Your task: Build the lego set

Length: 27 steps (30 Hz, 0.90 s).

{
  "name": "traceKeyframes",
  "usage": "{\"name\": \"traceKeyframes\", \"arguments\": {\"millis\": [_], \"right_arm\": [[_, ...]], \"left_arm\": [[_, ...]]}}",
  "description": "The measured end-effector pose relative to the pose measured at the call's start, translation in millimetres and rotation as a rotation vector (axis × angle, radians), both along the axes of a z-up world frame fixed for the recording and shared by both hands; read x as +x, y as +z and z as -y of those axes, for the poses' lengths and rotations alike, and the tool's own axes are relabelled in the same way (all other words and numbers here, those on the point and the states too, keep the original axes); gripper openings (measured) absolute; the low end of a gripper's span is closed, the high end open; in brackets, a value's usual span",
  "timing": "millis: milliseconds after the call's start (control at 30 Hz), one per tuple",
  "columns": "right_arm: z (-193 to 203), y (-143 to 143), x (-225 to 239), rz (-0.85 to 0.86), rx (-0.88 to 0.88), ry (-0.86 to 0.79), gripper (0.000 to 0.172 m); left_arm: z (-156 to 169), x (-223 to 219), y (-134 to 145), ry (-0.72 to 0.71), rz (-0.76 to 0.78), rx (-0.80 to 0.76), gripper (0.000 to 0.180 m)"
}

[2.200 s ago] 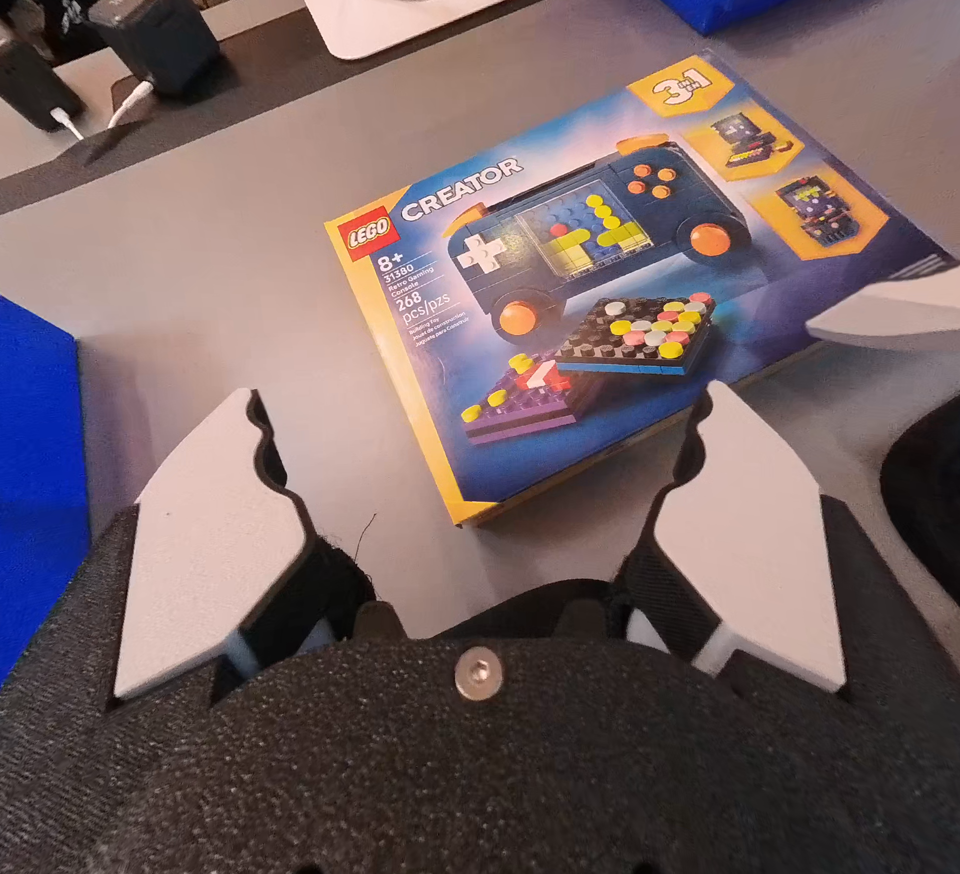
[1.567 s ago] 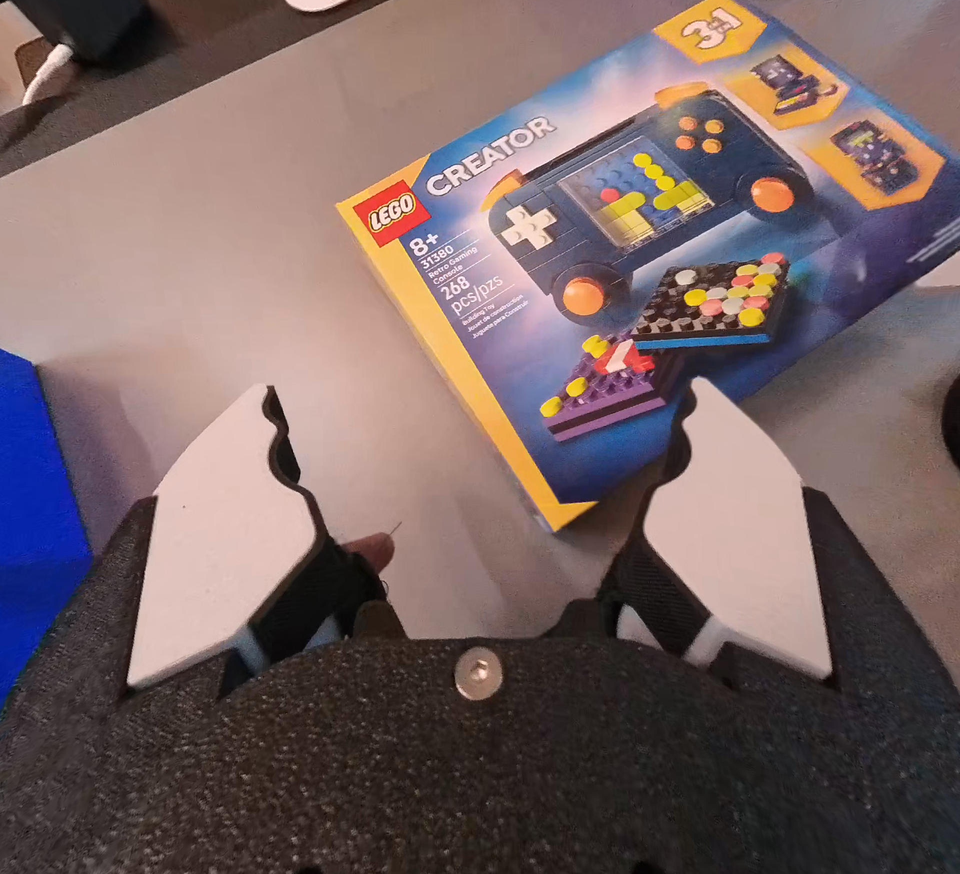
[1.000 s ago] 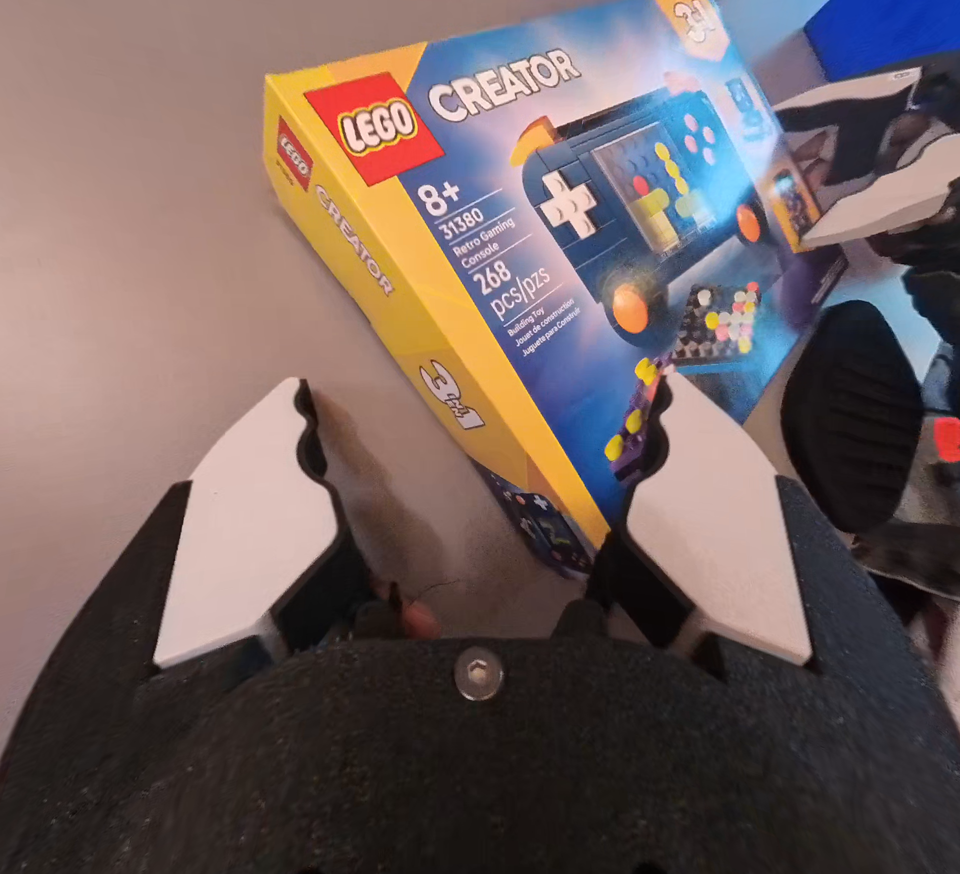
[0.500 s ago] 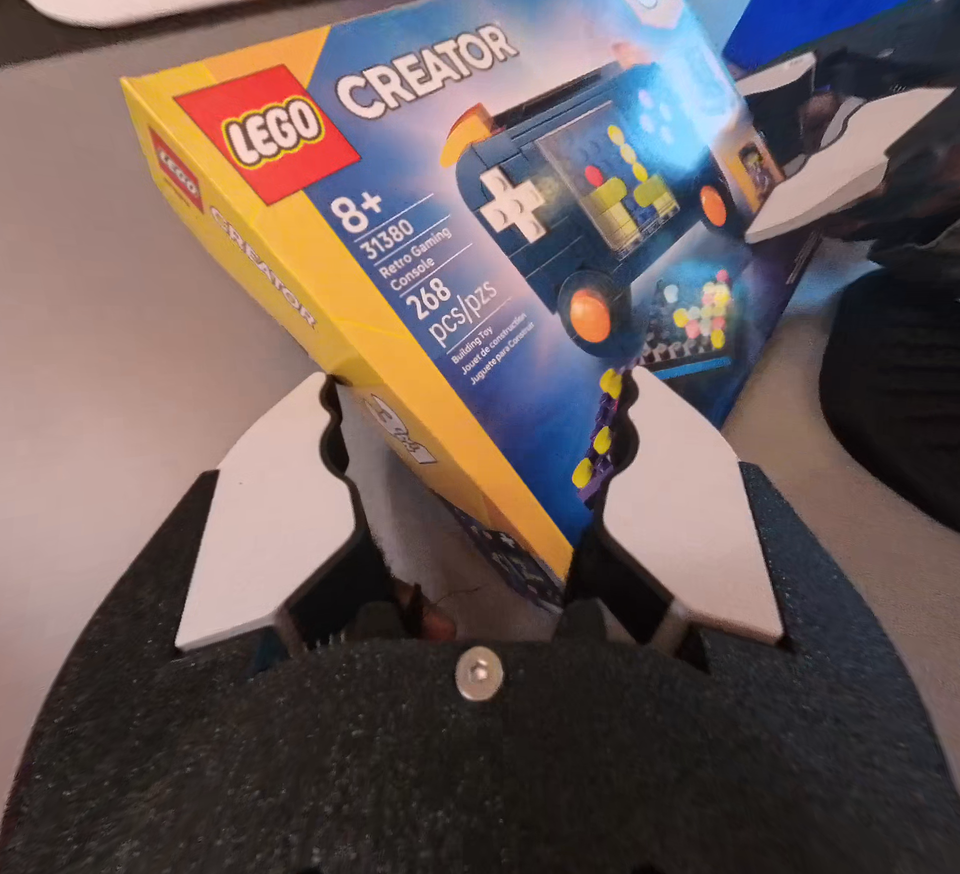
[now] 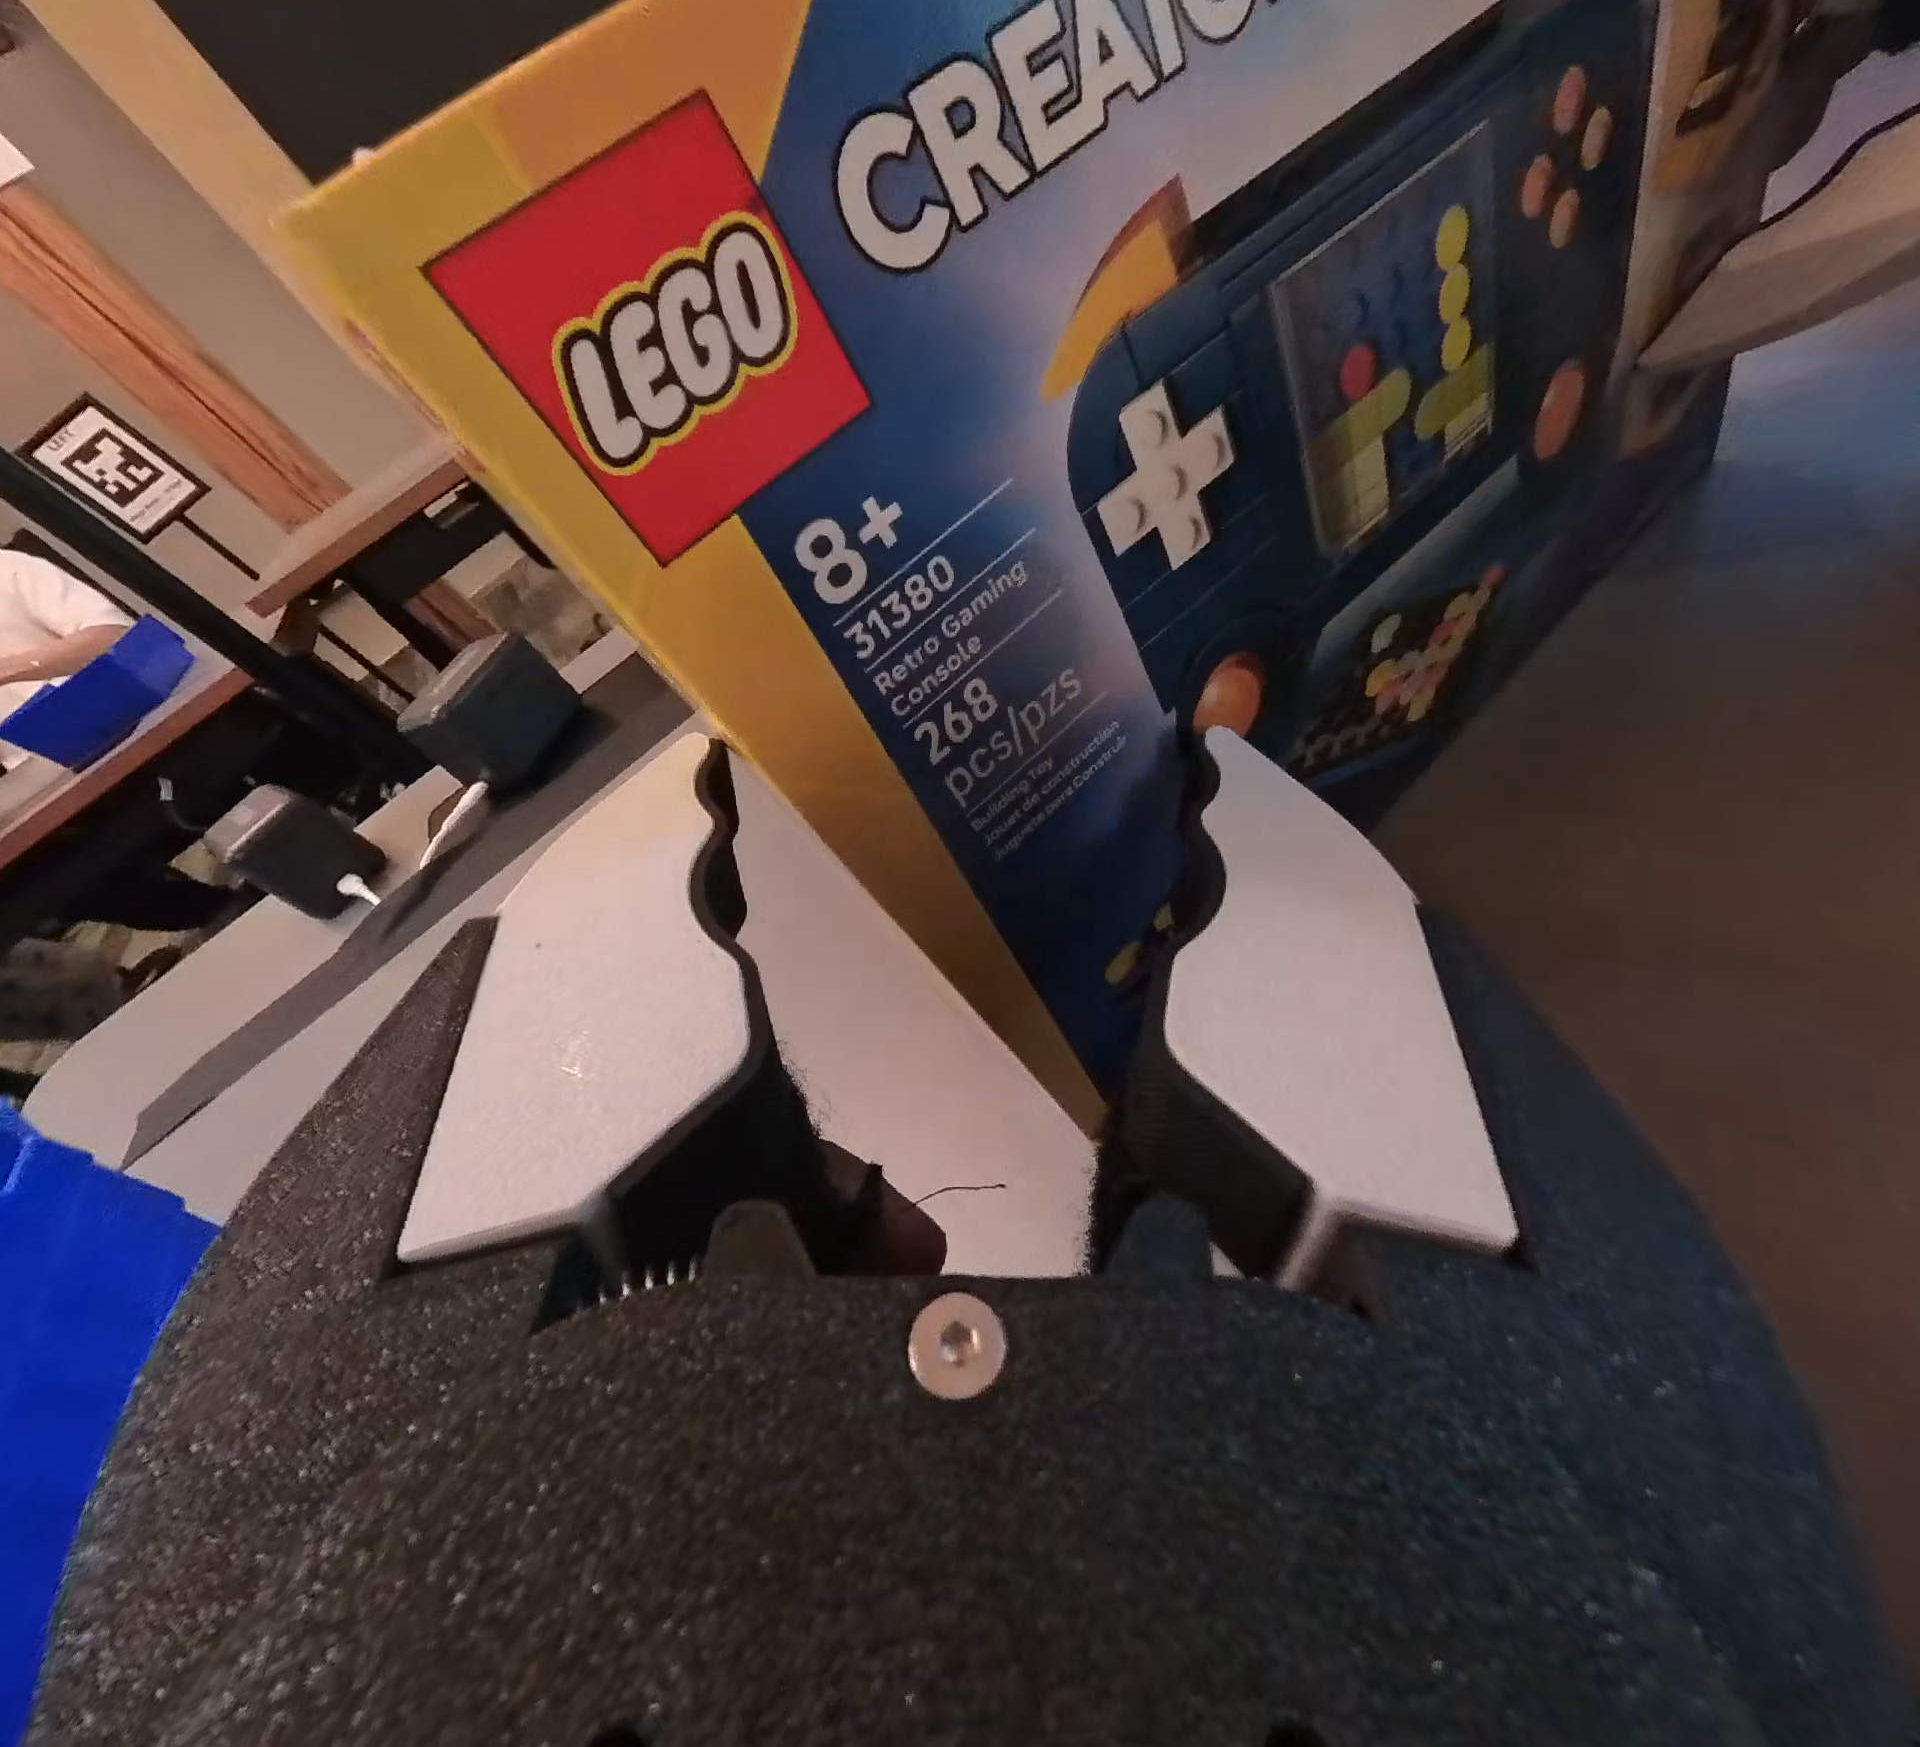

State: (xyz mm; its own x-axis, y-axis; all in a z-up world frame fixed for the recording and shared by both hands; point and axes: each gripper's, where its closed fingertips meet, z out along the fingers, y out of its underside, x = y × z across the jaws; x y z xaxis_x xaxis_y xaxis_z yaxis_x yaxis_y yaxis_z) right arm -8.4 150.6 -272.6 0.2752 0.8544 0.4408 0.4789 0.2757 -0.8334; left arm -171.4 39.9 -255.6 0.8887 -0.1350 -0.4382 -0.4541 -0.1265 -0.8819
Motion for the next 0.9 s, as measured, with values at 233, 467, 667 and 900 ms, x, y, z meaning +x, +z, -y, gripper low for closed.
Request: {"name": "traceKeyframes", "arguments": {"millis": [233, 467, 667, 900], "right_arm": [[-20.4, 1.9, -12.1, -0.018, 0.035, 0.007, 0.086], [-22.3, -0.9, -12.4, -0.005, 0.002, -0.014, 0.092], [-20.1, -1.4, -8.5, -0.020, -0.041, -0.031, 0.099], [-15.4, -2.5, -1.0, -0.016, -0.088, -0.057, 0.117]], "left_arm": [[-14.9, -8.6, 0.4, 0.037, -0.001, 0.030, 0.082], [-16.4, -9.3, 2.1, 0.020, 0.083, -0.011, 0.083], [-12.4, -9.6, -0.1, -0.001, 0.117, -0.045, 0.090], [-7.1, -20.5, 1.7, 0.069, 0.134, -0.055, 0.111]]}}
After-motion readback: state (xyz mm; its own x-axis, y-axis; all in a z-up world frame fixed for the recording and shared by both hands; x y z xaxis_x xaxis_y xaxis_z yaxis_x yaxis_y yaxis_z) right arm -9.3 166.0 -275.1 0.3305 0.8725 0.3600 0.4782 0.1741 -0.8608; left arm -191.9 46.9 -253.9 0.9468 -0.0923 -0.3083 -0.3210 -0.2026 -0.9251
